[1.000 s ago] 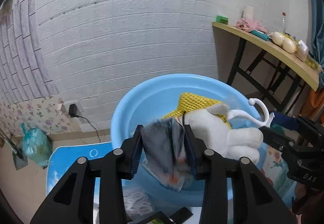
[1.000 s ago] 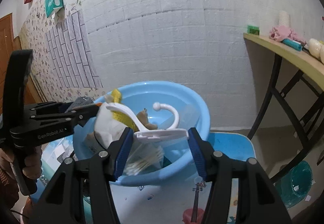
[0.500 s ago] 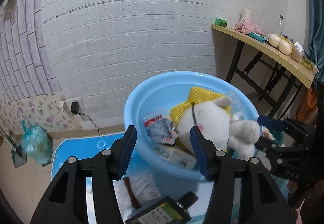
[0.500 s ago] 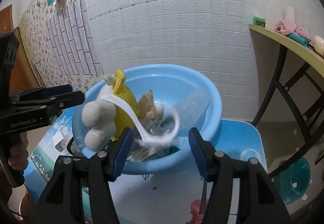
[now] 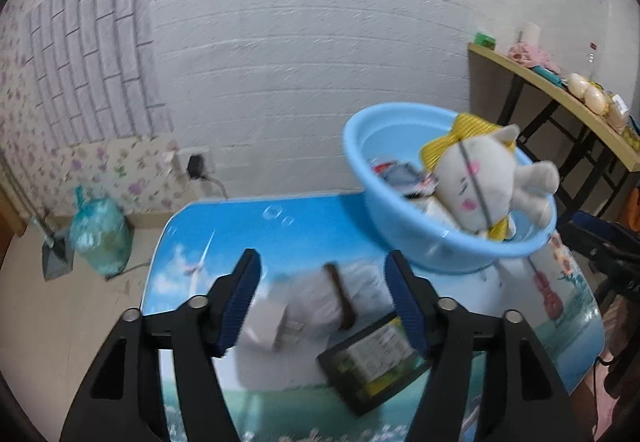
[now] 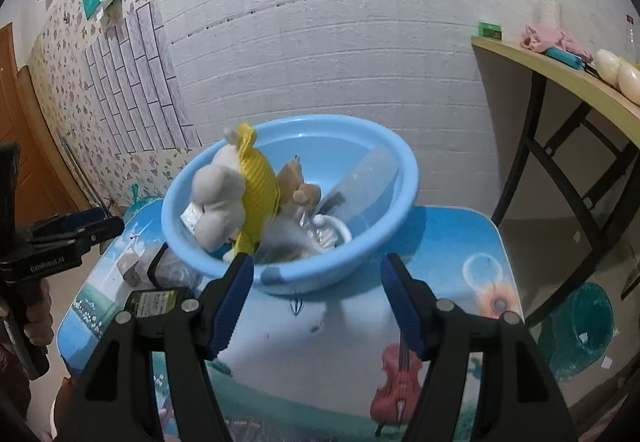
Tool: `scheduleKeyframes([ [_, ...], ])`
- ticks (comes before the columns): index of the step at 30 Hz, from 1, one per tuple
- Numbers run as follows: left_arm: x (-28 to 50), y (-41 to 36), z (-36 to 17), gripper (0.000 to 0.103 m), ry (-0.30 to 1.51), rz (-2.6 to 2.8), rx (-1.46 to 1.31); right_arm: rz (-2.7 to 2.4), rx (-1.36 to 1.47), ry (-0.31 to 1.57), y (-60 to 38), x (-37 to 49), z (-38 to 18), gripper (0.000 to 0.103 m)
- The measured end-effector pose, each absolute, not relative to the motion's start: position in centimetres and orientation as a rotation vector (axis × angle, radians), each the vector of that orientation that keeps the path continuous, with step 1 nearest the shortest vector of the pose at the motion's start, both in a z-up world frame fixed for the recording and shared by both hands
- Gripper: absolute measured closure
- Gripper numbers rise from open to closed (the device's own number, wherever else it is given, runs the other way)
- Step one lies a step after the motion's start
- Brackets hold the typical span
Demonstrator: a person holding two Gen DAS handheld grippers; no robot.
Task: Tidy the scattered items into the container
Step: 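Grasp the white charger with the left tool while the right tool reaches the black bottle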
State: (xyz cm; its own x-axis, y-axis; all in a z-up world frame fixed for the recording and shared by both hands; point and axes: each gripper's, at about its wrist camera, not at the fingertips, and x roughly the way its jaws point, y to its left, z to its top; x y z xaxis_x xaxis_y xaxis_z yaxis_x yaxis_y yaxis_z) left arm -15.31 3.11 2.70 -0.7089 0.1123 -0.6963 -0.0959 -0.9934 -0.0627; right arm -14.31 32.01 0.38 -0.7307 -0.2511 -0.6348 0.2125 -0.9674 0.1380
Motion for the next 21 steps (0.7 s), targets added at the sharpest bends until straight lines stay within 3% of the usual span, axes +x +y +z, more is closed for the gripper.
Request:
scheduleKeyframes([
  [2, -14.5, 2.4, 2.2, 0.024, -0.05, 2.82, -1.156, -2.707, 1.02, -0.074, 31.7, -13.8, 0.2, 0.037],
  [5, -13.6, 1.5, 1.6, 0.019, -0.053, 2.827, -1.17, -2.69, 1.046, -0.069, 31.1, -13.1, -0.2, 0.037],
  [21, -11.3, -1.9, -1.4, 0.017, -0.032, 2.809, -1.255, -2.568, 1.149, 0.036, 25.6, -11.4, -2.8, 0.037],
])
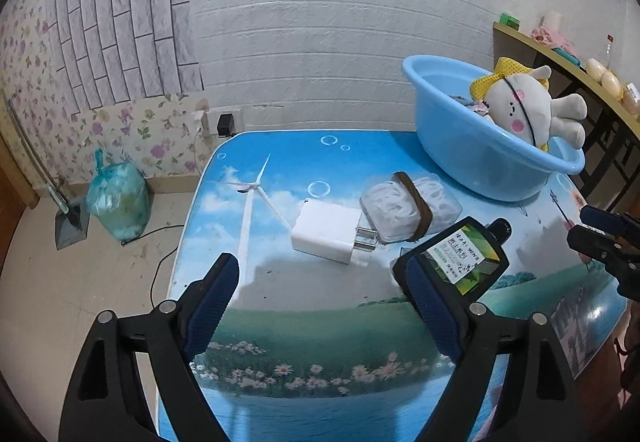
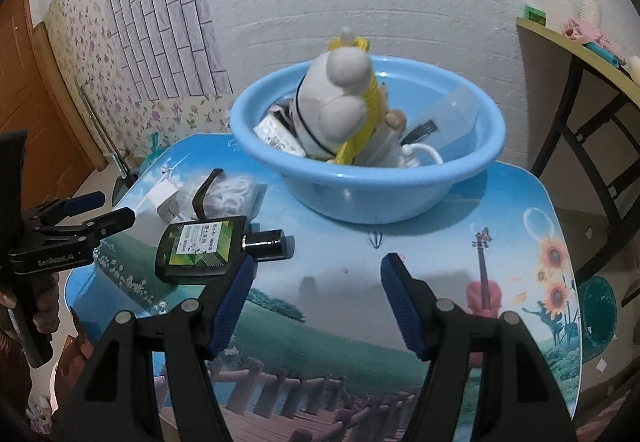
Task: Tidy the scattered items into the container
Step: 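Grasp the white charger with the left tool while the right tool reaches the black bottle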
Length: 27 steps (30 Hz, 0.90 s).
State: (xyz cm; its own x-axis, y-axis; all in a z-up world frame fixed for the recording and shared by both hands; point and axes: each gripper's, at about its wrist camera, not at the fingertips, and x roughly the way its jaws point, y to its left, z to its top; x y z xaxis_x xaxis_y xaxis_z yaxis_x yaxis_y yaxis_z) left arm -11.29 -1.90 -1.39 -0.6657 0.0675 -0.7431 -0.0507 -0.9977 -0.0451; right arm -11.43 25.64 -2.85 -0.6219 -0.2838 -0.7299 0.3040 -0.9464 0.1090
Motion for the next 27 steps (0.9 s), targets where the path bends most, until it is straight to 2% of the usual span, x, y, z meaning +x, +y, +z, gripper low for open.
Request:
scheduleKeyframes([
  [6, -12.3, -2.7, -2.2, 0.018, 0.018, 2.787, -1.25, -2.569, 1.195, 0.004, 25.1, -11.7, -3.6, 0.037],
  [11, -14.2, -2.5, -3.4, 0.028, 0.092, 2.748, -1.292, -2.511, 1.276, -0.103, 24.2, -12.2, -5.0, 0.036],
  [13, -14.7, -2.4, -3.8, 0.031, 0.099, 2.723, -1.306, -2.5, 1.284, -0.081, 23.4, -12.1, -5.3, 0.034],
  [23, -16.3, -1.6, -4.4, 0.032, 0.127, 2.653, -1.303, -2.476, 1.29, -0.051, 21.2, -12.3, -5.9, 0.029],
  [24, -16.4, -1.5, -4.5, 0.035, 0.121, 2.647, -1.303, -2.475, 1.291, -0.051, 21.0, -12.3, -6.0, 0.029],
  [26, -16.6, -1.5, -4.6, 0.058, 0.095, 2.613, -1.306, -2.477, 1.292, -0.056, 20.7, -12.3, -6.0, 0.029],
  [27, -16.7, -1.5, -4.7, 0.059, 0.091, 2.611, -1.313, -2.476, 1.293, -0.056, 20.6, -12.3, -6.0, 0.029],
])
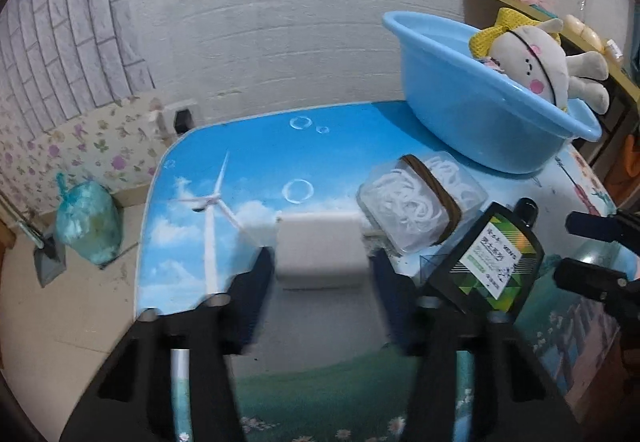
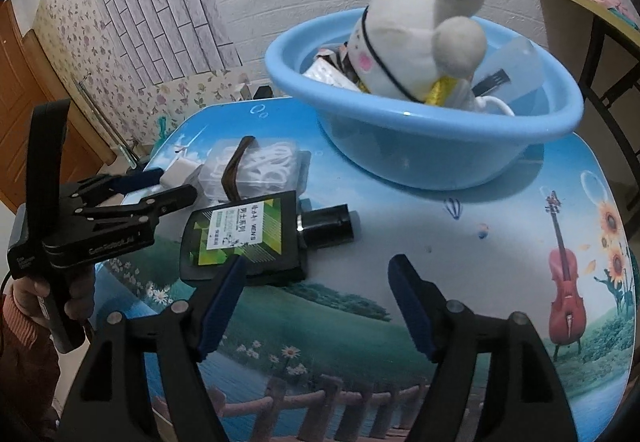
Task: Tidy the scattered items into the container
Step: 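Grasp the white charger with the left tool while the right tool reaches the black bottle, then grasp the black 'MENS' bottle with the right tool while the left tool holds the charger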
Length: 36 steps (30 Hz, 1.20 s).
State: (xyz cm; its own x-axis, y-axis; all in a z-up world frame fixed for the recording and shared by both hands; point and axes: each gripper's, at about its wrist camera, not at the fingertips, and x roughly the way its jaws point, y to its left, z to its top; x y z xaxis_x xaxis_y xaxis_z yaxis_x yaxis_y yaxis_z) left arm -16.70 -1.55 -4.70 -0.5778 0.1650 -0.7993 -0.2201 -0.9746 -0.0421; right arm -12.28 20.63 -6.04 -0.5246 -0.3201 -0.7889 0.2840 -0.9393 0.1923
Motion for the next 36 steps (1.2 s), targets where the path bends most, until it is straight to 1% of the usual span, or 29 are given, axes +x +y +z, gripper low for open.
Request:
scheduleKeyframes([
  [5, -16.3, -1.9, -4.7, 0.059, 0.073, 2.618, -1.311, -2.448, 1.293, -0.054, 19.4, -12.2, -6.1, 0.024],
  [7, -15.9, -2.1, -4.8, 0.059, 0.06, 2.622, -1.312, -2.434, 1.295, -0.053, 19.0, -12.2, -6.2, 0.014],
  [10, -15.4, -2.7, -4.8, 0.059, 0.029, 2.63, -1.318, -2.417, 1.303, -0.032, 17.8, -12.2, -6.6, 0.011],
  [14, -14.4, -3.0, -4.7, 0.059, 0.031, 2.637, -1.329, -2.404, 1.323, 0.018, 16.3, -12.3, -7.3, 0.011],
  [18, -13.7, -3.5, -4.6, 0.059, 0.033, 2.639, -1.335, -2.392, 1.323, -0.001, 15.4, -12.6, -7.5, 0.011],
  [21, -13.3, -3.7, -4.6, 0.059, 0.031, 2.646, -1.34, -2.393, 1.343, 0.02, 14.5, -13.0, -7.7, 0.009],
  [22, -13.2, -3.7, -4.6, 0.059, 0.03, 2.648, -1.34, -2.391, 1.354, 0.031, 14.2, -13.1, -7.9, 0.007],
  [26, -12.8, -3.8, -4.6, 0.059, 0.019, 2.658, -1.343, -2.428, 1.366, 0.097, 13.4, -13.4, -8.4, 0.006],
  [27, -12.7, -3.8, -4.5, 0.059, 0.016, 2.661, -1.346, -2.437, 1.369, 0.111, 13.5, -13.4, -8.4, 0.007],
  [28, -12.6, -3.9, -4.5, 0.059, 0.013, 2.661, -1.348, -2.437, 1.37, 0.112, 13.7, -13.4, -8.3, 0.011],
  [29, -12.5, -3.8, -4.4, 0.059, 0.011, 2.659, -1.348, -2.431, 1.357, 0.111, 13.7, -13.4, -8.2, 0.012],
  [36, -11.0, -3.0, -4.0, 0.059, 0.012, 2.657, -1.337, -2.435, 1.355, 0.118, 15.7, -12.3, -8.0, 0.013],
])
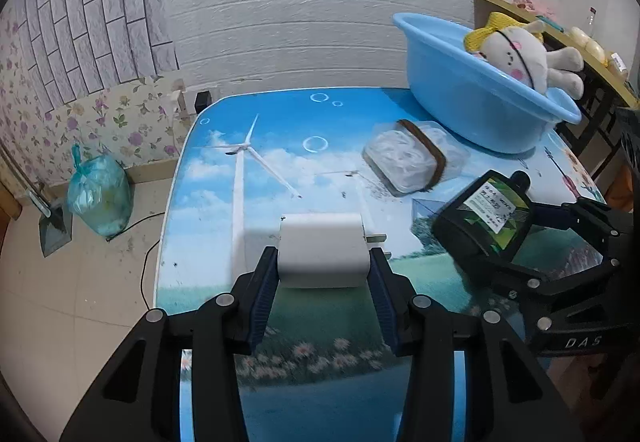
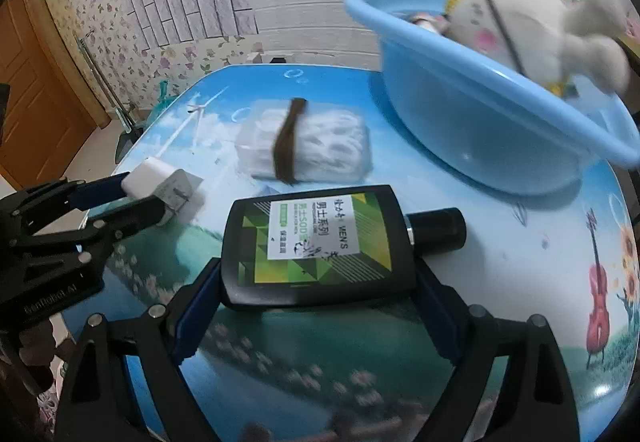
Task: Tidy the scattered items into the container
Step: 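Grasp the black 'MENS' bottle with the right tool while the left tool holds the charger, then lift the white charger and black bottle off the table with both tools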
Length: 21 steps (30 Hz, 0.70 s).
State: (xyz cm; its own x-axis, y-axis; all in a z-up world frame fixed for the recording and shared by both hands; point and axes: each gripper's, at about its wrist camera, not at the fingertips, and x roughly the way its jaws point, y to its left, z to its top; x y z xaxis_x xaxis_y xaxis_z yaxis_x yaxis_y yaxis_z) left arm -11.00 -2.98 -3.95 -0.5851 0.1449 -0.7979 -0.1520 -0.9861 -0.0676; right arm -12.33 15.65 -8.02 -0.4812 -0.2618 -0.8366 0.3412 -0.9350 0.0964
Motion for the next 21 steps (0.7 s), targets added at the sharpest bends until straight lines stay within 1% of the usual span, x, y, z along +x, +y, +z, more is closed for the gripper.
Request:
scheduleKeyframes([
  [14, -5.6, 0.6, -3.7, 0.059, 0.033, 2.638, -1.346, -2.561, 1.369, 0.068, 24.1, -8.1, -7.6, 0.013],
  [21, -3.1, 1.6, -3.8, 0.059, -0.021, 2.674, -1.346, -2.621, 1.351, 0.044, 27.7, -6.3, -7.3, 0.013],
])
